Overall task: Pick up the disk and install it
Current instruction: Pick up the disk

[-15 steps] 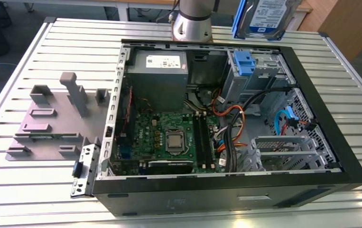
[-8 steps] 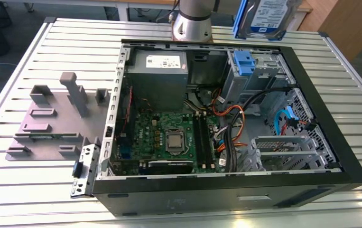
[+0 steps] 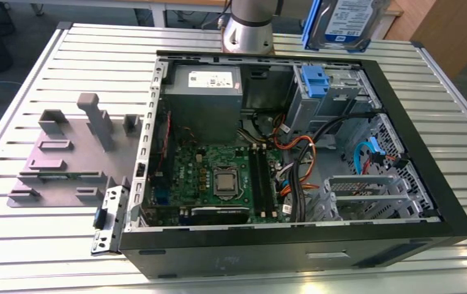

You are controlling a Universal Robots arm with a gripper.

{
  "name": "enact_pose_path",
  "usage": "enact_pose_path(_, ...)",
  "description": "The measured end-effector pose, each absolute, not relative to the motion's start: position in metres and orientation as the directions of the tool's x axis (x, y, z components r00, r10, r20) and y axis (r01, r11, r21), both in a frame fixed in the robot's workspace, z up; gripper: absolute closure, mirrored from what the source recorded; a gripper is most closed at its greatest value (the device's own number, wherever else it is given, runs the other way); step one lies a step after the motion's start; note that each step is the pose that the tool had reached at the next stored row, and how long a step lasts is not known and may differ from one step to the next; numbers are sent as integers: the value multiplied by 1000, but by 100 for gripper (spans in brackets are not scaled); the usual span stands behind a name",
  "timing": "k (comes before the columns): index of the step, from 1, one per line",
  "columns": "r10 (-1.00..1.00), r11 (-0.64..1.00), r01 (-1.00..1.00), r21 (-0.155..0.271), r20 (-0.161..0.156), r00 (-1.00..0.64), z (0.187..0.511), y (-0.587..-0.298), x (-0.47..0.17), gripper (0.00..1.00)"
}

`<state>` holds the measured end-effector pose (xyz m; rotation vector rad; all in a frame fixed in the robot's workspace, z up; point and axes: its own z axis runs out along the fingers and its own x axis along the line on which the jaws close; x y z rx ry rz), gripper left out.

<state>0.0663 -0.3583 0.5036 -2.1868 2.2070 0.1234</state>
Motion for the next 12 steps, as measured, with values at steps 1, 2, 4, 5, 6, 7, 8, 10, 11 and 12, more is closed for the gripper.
enact_pose_path(1,-997,8,-999,34,-79,-10,504,-358,67,63)
enact_pose_path(2,-997,8,-999,34,-79,-10,504,-358,67,63)
enact_pose_path(4,-997,8,-999,34,-79,-10,504,-358,68,63)
enact_pose_path(5,-997,8,-999,34,-79,-10,504,-358,68,63)
enact_pose_path(6,-997,8,-999,34,-79,-10,504,-358,68,63)
enact_pose_path(7,-997,8,-999,34,-79,-10,504,-358,69,63)
enact_pose_path(8,-997,8,-999,34,-79,-10,504,-358,69,63)
enact_pose_path(10,-997,8,-999,34,-79,-10,504,-358,70,63)
enact_pose_path(11,-997,8,-999,34,-79,-11,504,-358,70,63)
enact_pose_path(12,-997,8,-999,34,-79,-10,504,-358,70,63)
